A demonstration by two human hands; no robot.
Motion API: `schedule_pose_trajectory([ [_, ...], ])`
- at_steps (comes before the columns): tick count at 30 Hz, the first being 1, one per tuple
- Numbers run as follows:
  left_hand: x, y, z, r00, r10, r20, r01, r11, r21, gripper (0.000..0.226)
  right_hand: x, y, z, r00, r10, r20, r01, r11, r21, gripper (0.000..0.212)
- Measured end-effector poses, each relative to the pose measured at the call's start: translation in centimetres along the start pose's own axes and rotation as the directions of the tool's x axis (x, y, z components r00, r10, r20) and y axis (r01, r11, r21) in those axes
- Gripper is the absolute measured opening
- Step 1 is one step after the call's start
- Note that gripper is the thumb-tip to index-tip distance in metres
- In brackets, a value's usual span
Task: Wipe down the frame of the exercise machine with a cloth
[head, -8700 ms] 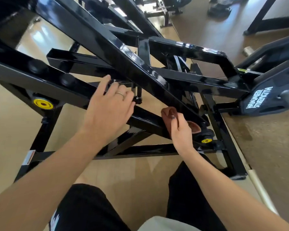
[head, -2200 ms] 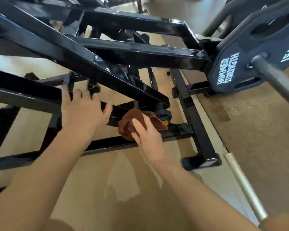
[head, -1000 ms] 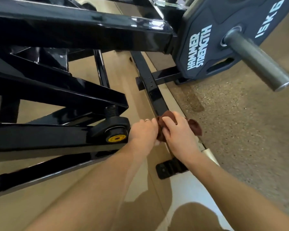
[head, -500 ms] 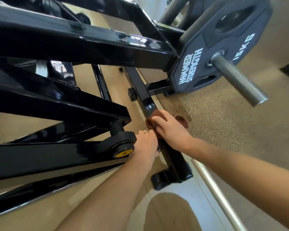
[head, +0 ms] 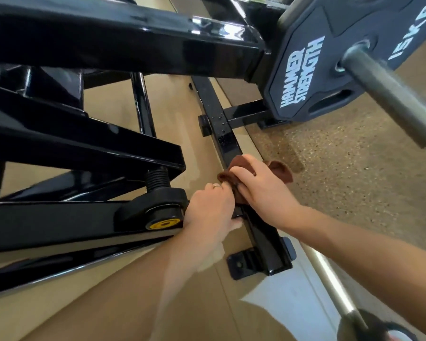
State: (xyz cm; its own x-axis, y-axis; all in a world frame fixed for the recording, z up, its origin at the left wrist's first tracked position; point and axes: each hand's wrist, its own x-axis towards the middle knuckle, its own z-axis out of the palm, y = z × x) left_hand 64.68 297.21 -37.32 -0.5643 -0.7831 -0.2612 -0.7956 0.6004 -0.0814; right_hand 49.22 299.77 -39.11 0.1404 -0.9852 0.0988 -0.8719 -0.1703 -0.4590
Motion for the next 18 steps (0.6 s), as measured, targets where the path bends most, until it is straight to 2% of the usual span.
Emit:
schedule_pose_trajectory([
  [3, 0.1, 0.1, 0.3, 0.999, 0.01, -0.044, -0.008, 1.0, 0.026, 0.06, 3.4, 1.4, 0.1, 0.999, -0.035, 0.022, 0.036, 0.999, -0.032, 0.032],
  [10, 0.1, -0.1, 1.4, 0.993, 0.08, -0.091, -0.075, 0.996, 0.054, 0.059, 14.1, 3.6, 0.9, 0.997, -0.073, -0.04, 0.07, 0.995, -0.068, 0.031],
  [14, 0.0, -0.3, 1.6, 0.986, 0.126, -0.113, -0.115, 0.988, 0.099, 0.058, 19.9, 4.3, 0.8, 0.996, -0.033, -0.078, 0.03, 0.999, -0.036, 0.031],
  [18, -0.1, -0.3, 1.8, 0.978, 0.126, -0.169, -0.11, 0.989, 0.102, 0.054, 21.3, 4.0, 0.1, 0.998, 0.006, -0.067, -0.009, 0.999, -0.039, 0.032],
])
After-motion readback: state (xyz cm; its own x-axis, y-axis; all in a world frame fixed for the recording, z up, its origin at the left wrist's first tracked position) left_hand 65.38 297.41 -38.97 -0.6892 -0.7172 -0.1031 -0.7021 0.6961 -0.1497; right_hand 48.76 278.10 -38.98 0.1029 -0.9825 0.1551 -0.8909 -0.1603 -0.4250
